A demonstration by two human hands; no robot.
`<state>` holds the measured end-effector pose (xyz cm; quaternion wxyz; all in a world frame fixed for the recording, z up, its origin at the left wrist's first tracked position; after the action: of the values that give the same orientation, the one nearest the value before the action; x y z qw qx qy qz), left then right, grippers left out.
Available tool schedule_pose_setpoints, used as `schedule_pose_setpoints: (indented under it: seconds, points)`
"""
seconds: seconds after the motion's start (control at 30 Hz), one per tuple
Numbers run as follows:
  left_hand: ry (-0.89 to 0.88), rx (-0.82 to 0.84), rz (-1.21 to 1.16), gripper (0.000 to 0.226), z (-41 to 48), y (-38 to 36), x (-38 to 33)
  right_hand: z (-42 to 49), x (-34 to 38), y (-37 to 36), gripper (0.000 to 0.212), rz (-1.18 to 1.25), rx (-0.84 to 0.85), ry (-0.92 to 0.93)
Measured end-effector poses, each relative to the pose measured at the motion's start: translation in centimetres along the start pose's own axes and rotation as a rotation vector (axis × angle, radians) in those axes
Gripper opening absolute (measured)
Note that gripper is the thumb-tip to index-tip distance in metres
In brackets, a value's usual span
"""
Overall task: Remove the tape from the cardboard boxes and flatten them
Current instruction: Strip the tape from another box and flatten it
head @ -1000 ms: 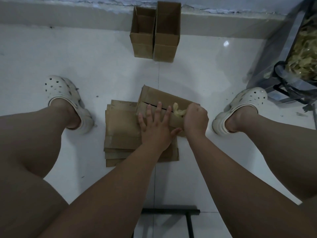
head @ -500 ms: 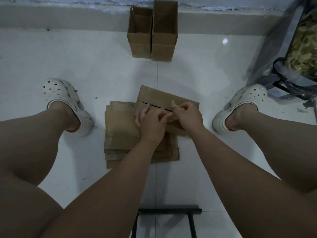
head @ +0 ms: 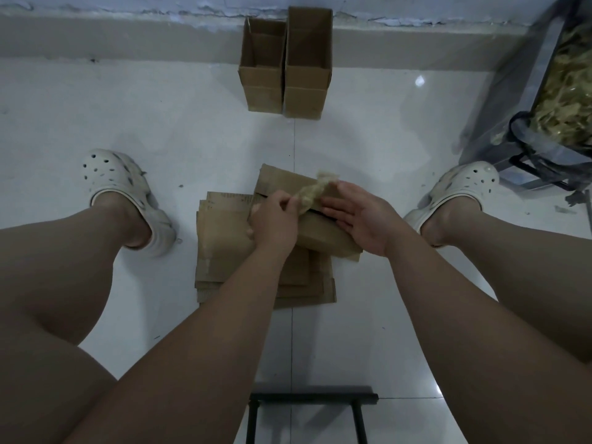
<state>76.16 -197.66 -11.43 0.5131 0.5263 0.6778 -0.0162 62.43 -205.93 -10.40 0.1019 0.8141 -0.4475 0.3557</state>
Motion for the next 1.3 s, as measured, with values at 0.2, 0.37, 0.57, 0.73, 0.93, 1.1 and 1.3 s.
schedule_pose_setpoints:
  seconds: [0.2, 0.37, 0.57, 0.73, 0.93, 1.1, 1.3]
  points:
    - [0.008, 0.224, -0.065, 0.02, -0.6, -1.0, 0.3, 0.4, 0.5, -2.2, 0.051, -0.398, -0.022, 0.129]
    - [0.039, 0.189, -0.065, 0.03, -0.3, -0.5, 0.0, 0.6, 0.6, -2.8, 0.046, -0.421, -0.018, 0.128]
    - [0.041, 0.18, -0.064, 0.038, -0.1, -0.3, -0.8, 0.9, 0.6, -1.1, 0.027, -0.455, -0.108, 0.084]
    - [0.107, 0.166, -0.101, 0.029, -0.4, -0.5, -0.7, 0.9, 1.2, 0.3, 0.051, -0.156, -0.303, 0.096]
    - [0.06, 0.163, 0.061, 0.012, -0.8, -0.6, -1.3, 1.0, 2.4, 2.5, 0.027, 0.174, -0.589, -0.003]
    - [-0.089, 0.155, 0.465, 0.011, -1.1, -1.2, -4.2, 1.4, 3.0, 4.4, 0.042, 0.033, -0.546, -0.013]
    - [-0.468, 0.336, 0.837, 0.07, -1.0, -2.4, -4.6, 1.1, 2.8, 5.5, 0.037, 0.164, -0.669, 0.057]
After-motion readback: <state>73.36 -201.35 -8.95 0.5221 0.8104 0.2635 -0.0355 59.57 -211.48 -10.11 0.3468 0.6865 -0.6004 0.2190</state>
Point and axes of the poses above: each hand's wrist, its own z-axis towards the middle knuckle, its own y-axis out of the back of the hand, x = y × z, the point moved 4 cm from there along z, towards the middle knuckle, and after that the axes turned 6 degrees about -z, right-handed, at the moved point
